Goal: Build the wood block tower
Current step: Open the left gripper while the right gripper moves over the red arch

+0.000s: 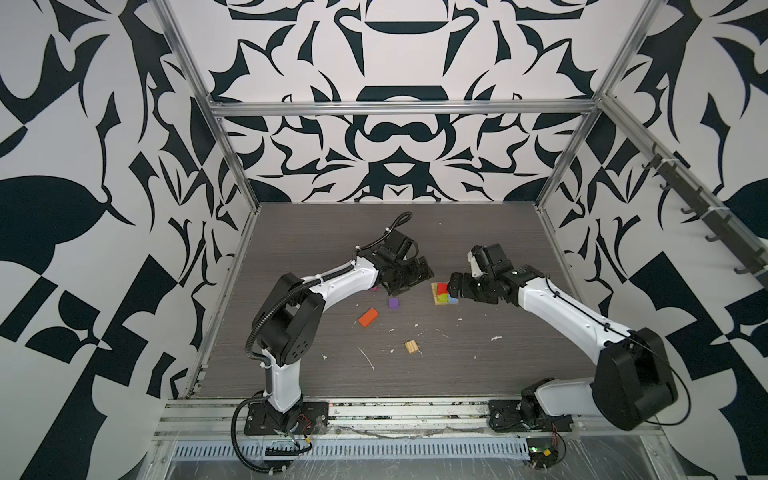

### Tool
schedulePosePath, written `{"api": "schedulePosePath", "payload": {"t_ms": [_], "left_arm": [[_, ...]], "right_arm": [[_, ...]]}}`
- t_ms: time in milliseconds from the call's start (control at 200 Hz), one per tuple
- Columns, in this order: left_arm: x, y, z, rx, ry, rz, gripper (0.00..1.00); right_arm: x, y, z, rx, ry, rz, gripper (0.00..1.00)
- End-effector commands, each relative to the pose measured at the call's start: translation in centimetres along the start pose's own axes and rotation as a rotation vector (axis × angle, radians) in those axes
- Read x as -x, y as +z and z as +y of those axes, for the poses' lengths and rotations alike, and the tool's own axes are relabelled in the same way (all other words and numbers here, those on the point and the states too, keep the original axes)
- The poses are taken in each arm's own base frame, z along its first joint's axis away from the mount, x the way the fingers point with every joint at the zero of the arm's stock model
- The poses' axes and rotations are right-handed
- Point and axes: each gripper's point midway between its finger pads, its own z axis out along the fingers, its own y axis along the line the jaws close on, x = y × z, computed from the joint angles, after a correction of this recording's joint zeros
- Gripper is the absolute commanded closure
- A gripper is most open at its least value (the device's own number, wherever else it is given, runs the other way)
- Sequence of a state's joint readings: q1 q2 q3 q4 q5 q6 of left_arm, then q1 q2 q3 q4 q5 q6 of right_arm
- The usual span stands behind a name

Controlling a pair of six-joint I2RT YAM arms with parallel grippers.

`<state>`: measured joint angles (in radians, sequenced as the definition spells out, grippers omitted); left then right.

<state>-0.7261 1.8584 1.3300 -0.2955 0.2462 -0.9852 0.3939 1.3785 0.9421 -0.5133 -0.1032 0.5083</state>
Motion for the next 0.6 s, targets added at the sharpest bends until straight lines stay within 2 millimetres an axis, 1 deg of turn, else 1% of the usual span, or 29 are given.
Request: {"api": "schedulePosePath", "payload": {"t_ms": [0, 205, 335, 505, 600], "left_arm": [[0.3, -1.9, 0.2, -0.01, 0.015, -0.031, 0.06], [0.6, -2.9, 1.7, 0.002, 0.003, -0.049, 0.06], [0.6, -3.4, 2.1, 0.005, 0.002, -0.061, 0.06], [0.3, -3.3, 2.6, 0.007, 0.0, -0.056, 0.06], [0.2, -3.3, 2.5, -0.004, -0.004, -0.051, 0.06]], "right_arm": [[1.4, -0.3, 0.7, -0.027, 0.007, -0.035, 0.08], [1.7, 0.5, 1.3, -0.057, -0.007, -0.028, 0.08], [1.7, 1.2, 1.4, -0.083, -0.019, -0.02, 0.08], [1.9, 2.1, 1.7, -0.099, -0.026, -0.007, 0.08], [2.1, 2.6, 1.8, -0.113, -0.027, -0.002, 0.08]]}}
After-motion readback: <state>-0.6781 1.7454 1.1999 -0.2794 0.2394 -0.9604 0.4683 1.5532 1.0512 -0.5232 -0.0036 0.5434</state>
